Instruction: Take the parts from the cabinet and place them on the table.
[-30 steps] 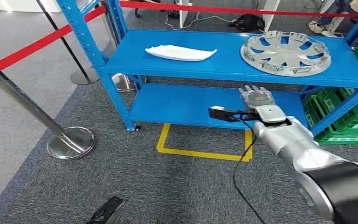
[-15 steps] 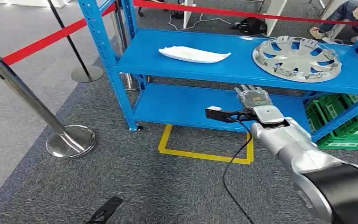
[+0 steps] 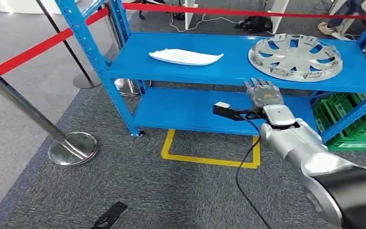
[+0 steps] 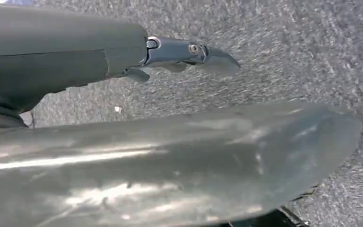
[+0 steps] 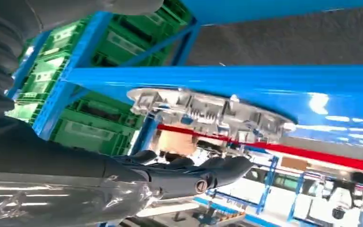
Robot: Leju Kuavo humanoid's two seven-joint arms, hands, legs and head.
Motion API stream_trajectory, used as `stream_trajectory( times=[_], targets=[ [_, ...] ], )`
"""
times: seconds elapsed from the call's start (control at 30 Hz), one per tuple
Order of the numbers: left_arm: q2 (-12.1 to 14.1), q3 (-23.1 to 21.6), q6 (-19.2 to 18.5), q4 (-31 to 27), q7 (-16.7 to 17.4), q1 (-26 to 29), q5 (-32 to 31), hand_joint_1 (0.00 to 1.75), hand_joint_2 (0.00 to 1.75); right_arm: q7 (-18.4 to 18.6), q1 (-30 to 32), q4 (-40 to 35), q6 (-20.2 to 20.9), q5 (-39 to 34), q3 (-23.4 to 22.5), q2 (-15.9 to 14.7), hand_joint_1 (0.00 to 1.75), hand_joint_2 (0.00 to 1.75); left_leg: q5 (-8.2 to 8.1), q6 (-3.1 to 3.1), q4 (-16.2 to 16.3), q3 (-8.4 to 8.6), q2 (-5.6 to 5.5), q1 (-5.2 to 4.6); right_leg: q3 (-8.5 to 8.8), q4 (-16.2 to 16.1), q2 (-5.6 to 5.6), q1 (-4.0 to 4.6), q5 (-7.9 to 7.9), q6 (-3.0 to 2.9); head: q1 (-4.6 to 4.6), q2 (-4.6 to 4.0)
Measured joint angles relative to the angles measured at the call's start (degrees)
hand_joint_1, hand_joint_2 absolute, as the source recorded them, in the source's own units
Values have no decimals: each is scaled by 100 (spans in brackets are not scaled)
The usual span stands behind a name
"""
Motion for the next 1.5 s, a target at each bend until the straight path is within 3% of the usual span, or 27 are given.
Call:
stream_trajectory(
  times=[0.07, 0.1, 0.13, 0.2, 0.23, 0.27, 0.4, 0.47, 0.53, 0.57, 0.63, 0.7, 0.73, 0.77, 0.87, 0.93, 1.03, 1.07, 1.1, 1.17, 1.2, 1.23, 1.27, 1.3, 1.33, 1.37, 1.5],
  targets=[
    [0, 0, -4, 0, 0, 15, -2, 0, 0, 24, 5, 0, 2, -15, -4, -7, 0, 175, -85, -3, 532, -344, 0, 0, 5, 0, 0, 3, -8, -6, 0, 0],
    [2, 0, -4, 0, 2, 17, -5, 0, 0, 35, 0, 0, 2, -39, -11, -11, 0, 175, 80, 5, 420, -325, 1, 0, 16, 1, 2, 2, -15, -2, -2, 0],
    [2, 0, -7, 0, 2, 14, -7, 0, 0, 44, -10, 0, 2, -68, -22, -20, 0, 175, 326, 17, 109, -192, 3, 2, 34, 1, 3, 1, -27, 5, 0, 0],
    [2, 0, -9, 0, 2, 8, -13, 0, 0, 85, -37, 0, 7, -133, -65, -39, 0, 175, 857, 41, -894, 297, 22, 5, 89, 1, 3, -6, -60, 53, -2, 0],
    [-2, -2, -13, 0, 2, 6, -18, 0, 0, 107, -62, 0, 11, -160, -88, -55, 0, 175, 881, 41, -1190, 446, 43, 5, 74, 30, 5, 49, -87, 90, -9, 0],
    [0, -2, -17, 0, 2, -5, -20, 0, 0, 120, -82, 0, 13, -177, -109, -81, 0, 175, 800, 93, -1275, 476, 25, 8, 49, 41, 14, 52, -94, 107, -11, 0],
    [-2, -2, -22, 0, 7, 6, -31, 0, 0, 163, -95, 0, 30, -214, -194, -164, 0, 175, 806, 237, -1288, 487, 21, 22, 50, 22, 1, 22, -134, 225, 28, 0],
    [-4, -2, -24, 0, 7, -13, -42, 0, 0, 267, -109, 2, 70, -249, -223, -184, 0, 175, 786, 293, -1287, 498, 20, 18, -235, 642, -14, 24, -484, 263, 68, 0],
    [-4, -2, -28, 0, 22, -15, -50, 0, 0, 423, -84, 19, 140, -280, -292, -251, 0, 175, 772, 315, -1285, 500, 14, 9, -722, 1607, -14, 24, -859, 279, 74, 0],
    [-2, -2, -28, 0, 33, -5, -50, 0, 0, 494, -62, 31, 160, -284, -332, -304, 0, 175, 766, 320, -1284, 510, -1, 6, -890, 1861, -13, 24, -882, 281, 74, 0],
    [-2, -2, -28, 0, 39, -4, -59, 0, 0, 625, -50, 52, 192, -284, -369, -381, 0, 175, 738, 313, -1280, 551, -15, 6, -759, 1463, -14, 24, -513, 267, 77, 0],
    [-9, -7, -31, 0, 39, -13, -66, 0, 0, 675, -55, 57, 195, -282, -431, -446, 0, 175, 688, 269, -1277, 630, -18, 13, -258, 373, -24, 18, 58, 255, 79, 0],
    [-4, -7, -31, 0, 42, -15, -66, 0, 0, 699, -51, 63, 199, -282, -450, -466, 0, 175, 662, 235, -1277, 639, -19, -3, -105, 86, -35, 21, 66, 268, 83, 0],
    [0, -7, -33, 0, 50, -31, -68, 0, 0, 723, -63, 72, 214, -278, -470, -474, 0, 175, 655, 209, -1249, 624, -21, -31, -42, 1, -11, 38, 40, 216, 79, 0],
    [0, -7, -48, 0, 57, -35, -68, 0, 0, 765, -18, 74, 216, -273, -483, -512, 0, 175, 665, 141, -1296, 642, -14, -18, -70, 36, 0, 59, 24, 122, 70, 0],
    [0, -9, -46, 0, 57, -45, -68, 0, 0, 804, -29, 70, 210, -265, -487, -525, 0, 175, 522, 72, -1150, 594, -1, -23, -19, 7, -1, 10, 21, 49, 52, 0],
    [2, -9, -46, 0, 57, -46, -68, 0, 0, 815, -12, 72, 212, -256, -492, -525, 0, 175, -59, 28, 200, -101, 6, -11, -9, 7, 0, 12, -2, 3, 33, 0],
    [2, -9, -46, 0, 57, -42, -68, 0, 0, 815, 4, 74, 212, -256, -492, -525, 0, 175, -119, 28, 509, -293, 6, -11, -6, 7, 1, 14, -5, -1, 31, 0],
    [2, -9, -46, 0, 57, -40, -68, 0, 0, 815, 12, 74, 212, -254, -492, -527, 0, 175, -39, 36, 540, -354, 7, -11, 0, 7, 3, 14, -10, -2, 35, 0],
    [2, -9, -46, 0, 57, -44, -68, 0, 0, 815, 9, 74, 212, -254, -492, -525, 0, 175, 468, 70, -113, -92, 7, -11, 33, 8, 9, 14, -29, 12, 33, 0],
    [2, -9, -46, 0, 57, -46, -68, 0, 0, 813, 6, 72, 208, -254, -494, -525, 0, 0, 749, 96, -643, 168, 10, -12, 62, 8, 9, 12, -43, 29, 29, 0],
    [4, -9, -44, 0, 57, -47, -66, 0, 0, 793, 5, 72, 197, -254, -501, -525, 0, 0, 909, 121, -1051, 371, 19, -12, 77, 7, 9, 14, -58, 52, 31, 0],
    [2, -9, -44, 0, 55, -53, -59, 0, 0, 754, -1, 72, 173, -258, -516, -527, 0, 0, 826, 128, -1277, 497, 15, -20, 54, 48, 19, 65, -86, 87, 29, 0],
    [0, -9, -44, 0, 48, -58, -53, 0, 0, 712, -2, 70, 133, -271, -535, -529, 0, 0, 814, 136, -1283, 486, 15, -6, 39, 26, 18, 65, -79, 98, 46, 0],
    [-7, -9, -46, 0, 37, -48, -50, 0, 0, 632, 9, 70, 73, -289, -564, -531, 0, 0, 830, 86, -1315, 483, 11, -1, 41, 29, 19, 73, -85, 28, 48, 0],
    [-7, -7, -46, 0, 35, -42, -48, 0, 0, 553, 14, 68, -2, -315, -588, -529, 0, 0, 836, 98, -1315, 481, 7, -10, 48, 15, 15, 72, -69, 3, 53, 0],
    [-7, -9, -46, 0, 17, -37, -46, 0, 0, 274, 22, 44, -358, -374, -638, -516, 0, 0, 834, 164, -1314, 480, -37, -18, 105, -64, -28, 69, -49, 50, 51, 0]
  ],
)
